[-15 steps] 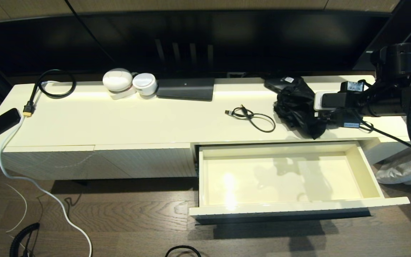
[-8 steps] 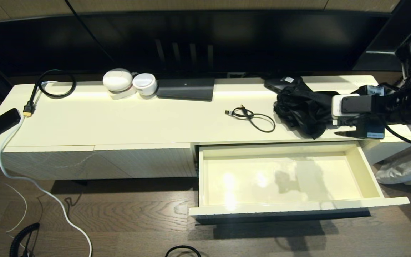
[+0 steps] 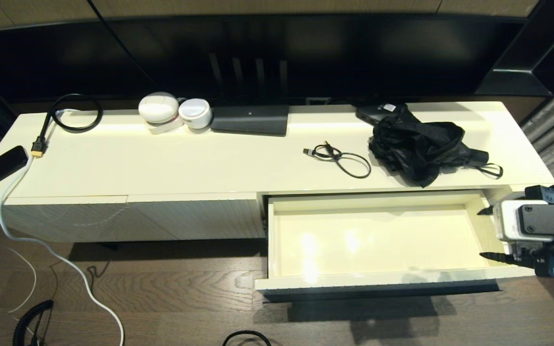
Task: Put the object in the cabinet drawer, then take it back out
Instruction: Close the drawer
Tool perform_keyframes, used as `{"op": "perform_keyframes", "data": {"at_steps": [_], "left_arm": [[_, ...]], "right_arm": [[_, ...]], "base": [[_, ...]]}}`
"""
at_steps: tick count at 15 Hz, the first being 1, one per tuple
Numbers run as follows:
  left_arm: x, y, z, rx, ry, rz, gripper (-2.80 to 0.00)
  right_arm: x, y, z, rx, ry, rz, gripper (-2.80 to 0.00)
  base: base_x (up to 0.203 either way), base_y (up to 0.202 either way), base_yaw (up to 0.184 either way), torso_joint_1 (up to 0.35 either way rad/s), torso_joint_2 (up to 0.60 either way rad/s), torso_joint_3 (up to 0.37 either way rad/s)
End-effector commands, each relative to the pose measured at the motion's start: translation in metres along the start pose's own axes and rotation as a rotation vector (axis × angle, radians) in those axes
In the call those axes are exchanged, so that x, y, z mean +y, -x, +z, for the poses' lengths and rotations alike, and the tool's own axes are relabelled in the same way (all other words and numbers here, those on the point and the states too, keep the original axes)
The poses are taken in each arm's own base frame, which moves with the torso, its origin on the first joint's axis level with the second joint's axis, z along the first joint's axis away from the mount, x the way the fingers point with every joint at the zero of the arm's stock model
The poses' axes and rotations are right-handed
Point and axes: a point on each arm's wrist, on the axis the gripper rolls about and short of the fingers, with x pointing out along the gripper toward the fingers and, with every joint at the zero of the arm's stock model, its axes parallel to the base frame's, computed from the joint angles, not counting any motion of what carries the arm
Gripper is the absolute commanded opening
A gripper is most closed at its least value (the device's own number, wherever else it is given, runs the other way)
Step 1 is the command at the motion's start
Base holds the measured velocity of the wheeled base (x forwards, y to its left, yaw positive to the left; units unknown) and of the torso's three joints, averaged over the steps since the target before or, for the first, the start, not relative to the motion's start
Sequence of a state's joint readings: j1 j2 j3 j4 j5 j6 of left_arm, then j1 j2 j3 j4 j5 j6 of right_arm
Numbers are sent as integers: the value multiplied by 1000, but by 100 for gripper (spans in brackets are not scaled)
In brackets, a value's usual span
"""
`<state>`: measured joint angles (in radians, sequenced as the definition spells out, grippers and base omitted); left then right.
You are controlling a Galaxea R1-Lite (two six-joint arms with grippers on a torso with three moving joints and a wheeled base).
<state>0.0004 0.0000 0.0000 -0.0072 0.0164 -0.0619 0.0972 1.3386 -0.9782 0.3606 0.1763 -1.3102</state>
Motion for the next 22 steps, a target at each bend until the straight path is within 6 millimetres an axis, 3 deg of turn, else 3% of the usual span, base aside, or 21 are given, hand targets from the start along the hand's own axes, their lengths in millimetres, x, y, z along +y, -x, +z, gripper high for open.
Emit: {"op": "perform_keyframes", "data": {"at_steps": [1, 5, 9, 16, 22], "left_arm": [[0, 0, 0, 0, 1, 0, -280], [0, 0, 0, -1, 1, 2, -280], [0, 0, 0, -1, 1, 2, -280], [0, 0, 0, 0, 1, 0, -280], [0, 0, 0, -2, 1, 0, -280]], "right_arm": [[21, 11, 7, -44, 17, 18, -280], [50, 8, 13, -83, 31, 107, -280], [78, -8, 3, -65, 19, 161, -280], [106, -44, -15, -18, -73, 42, -280], [127, -48, -25, 29, -84, 63, -280]], "base": [[0, 0, 0, 0, 0, 0], [0, 0, 0, 0, 0, 0], [0, 0, 0, 0, 0, 0], [0, 0, 0, 0, 0, 0], [0, 0, 0, 0, 0, 0]]}}
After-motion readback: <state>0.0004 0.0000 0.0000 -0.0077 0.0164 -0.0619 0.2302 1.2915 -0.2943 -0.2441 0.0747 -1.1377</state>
